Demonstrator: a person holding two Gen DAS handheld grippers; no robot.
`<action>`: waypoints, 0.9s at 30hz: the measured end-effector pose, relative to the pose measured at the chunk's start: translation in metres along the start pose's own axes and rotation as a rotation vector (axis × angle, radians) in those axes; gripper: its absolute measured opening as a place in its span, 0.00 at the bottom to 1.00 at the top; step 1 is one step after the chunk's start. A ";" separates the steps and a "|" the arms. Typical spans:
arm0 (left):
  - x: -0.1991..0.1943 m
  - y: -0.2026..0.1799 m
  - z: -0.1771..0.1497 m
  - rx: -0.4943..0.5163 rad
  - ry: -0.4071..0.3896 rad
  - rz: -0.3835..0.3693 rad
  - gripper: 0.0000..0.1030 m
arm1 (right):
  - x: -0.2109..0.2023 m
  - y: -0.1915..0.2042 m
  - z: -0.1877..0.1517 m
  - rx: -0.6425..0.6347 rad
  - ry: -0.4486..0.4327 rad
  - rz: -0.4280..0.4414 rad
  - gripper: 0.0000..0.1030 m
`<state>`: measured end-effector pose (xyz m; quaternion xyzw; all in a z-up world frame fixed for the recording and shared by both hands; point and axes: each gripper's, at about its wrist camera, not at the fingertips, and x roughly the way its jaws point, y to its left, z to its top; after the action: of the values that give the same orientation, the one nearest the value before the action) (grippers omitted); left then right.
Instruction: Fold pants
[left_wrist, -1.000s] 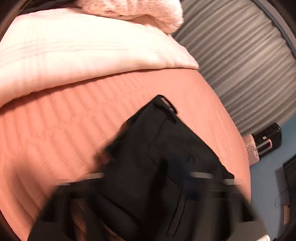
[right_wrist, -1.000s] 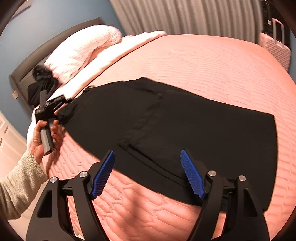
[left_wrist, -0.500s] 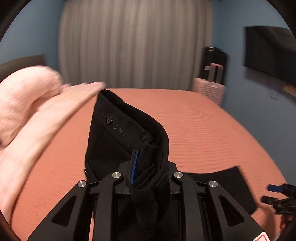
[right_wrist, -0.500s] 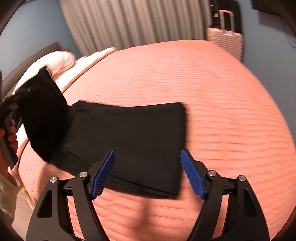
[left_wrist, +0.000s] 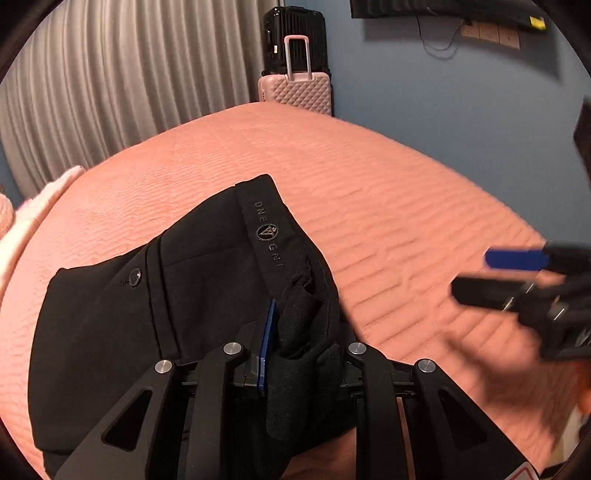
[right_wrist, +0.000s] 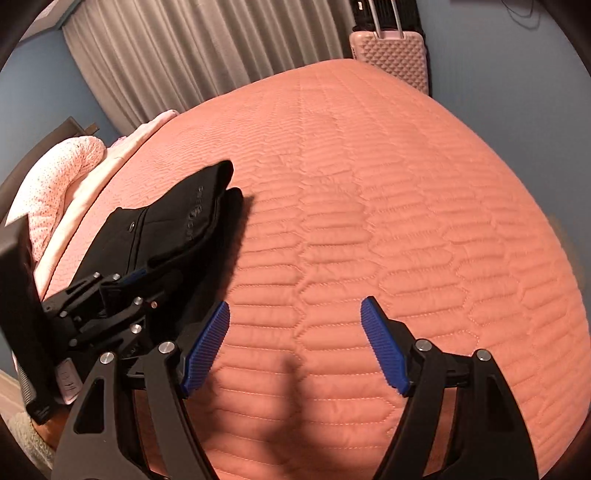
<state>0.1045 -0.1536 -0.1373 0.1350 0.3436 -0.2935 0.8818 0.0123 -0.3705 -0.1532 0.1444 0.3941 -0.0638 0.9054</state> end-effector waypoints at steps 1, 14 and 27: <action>0.000 0.001 0.003 -0.023 0.002 -0.023 0.18 | -0.001 -0.001 -0.001 0.005 -0.002 0.005 0.70; -0.001 -0.023 -0.006 0.061 0.011 -0.083 0.44 | 0.009 0.000 0.016 -0.024 -0.002 0.060 0.70; -0.039 0.119 0.015 -0.089 0.012 0.208 0.80 | 0.029 0.127 0.050 -0.275 -0.045 0.207 0.69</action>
<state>0.1620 -0.0499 -0.0956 0.1325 0.3459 -0.1842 0.9104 0.0959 -0.2658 -0.1159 0.0574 0.3616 0.0812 0.9270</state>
